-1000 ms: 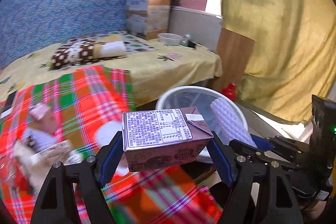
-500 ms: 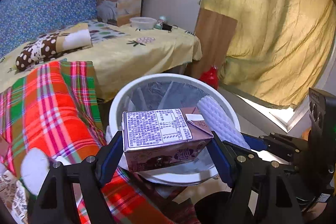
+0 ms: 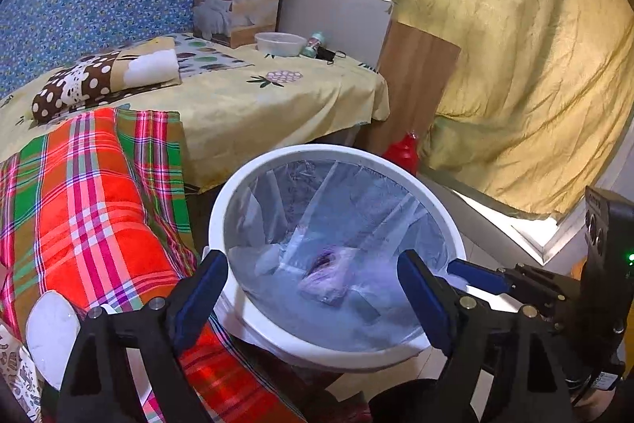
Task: Collect trash
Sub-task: 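Carry both held items over the white bin and open both tools to drop them, then move both open tools back over the trash on the bed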
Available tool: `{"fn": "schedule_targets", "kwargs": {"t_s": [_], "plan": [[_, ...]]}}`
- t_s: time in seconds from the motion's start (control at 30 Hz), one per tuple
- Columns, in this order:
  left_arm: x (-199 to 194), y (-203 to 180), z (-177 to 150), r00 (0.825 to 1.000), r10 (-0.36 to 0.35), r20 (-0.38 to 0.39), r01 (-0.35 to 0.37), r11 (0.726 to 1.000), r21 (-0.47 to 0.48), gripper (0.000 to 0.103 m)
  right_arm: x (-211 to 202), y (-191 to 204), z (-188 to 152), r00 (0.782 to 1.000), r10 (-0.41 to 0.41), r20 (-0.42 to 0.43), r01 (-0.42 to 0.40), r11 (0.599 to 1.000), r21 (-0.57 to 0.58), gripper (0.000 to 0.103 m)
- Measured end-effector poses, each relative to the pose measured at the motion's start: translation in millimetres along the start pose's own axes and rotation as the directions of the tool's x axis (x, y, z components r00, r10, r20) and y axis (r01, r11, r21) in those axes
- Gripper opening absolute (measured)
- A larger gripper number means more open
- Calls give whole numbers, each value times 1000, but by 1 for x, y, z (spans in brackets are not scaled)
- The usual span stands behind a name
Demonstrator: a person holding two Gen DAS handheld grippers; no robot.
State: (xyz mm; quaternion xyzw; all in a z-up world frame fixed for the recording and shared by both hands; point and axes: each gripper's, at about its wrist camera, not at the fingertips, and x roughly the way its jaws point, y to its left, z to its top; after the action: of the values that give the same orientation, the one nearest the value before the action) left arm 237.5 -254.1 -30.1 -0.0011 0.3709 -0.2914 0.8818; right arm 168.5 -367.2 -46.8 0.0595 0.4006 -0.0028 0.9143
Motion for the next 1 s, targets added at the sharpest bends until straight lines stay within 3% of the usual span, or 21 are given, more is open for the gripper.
{"fn": "schedule_targets", "kwargs": {"t_s": [0.4, 0.67, 1.0], "plan": [[-51, 0, -7, 998, -3, 67, 5, 999, -36, 87, -19, 10, 1, 999, 23, 42, -23, 1000, -1, 45], [-101, 9, -24, 993, 54, 105, -47, 997, -61, 87, -44, 40, -2, 991, 88, 103, -82, 995, -60, 45], [-155, 35, -56, 981, 137, 137, -120, 984, -130, 83, -49, 83, -15, 983, 169, 71, -156, 974, -164, 45]]}}
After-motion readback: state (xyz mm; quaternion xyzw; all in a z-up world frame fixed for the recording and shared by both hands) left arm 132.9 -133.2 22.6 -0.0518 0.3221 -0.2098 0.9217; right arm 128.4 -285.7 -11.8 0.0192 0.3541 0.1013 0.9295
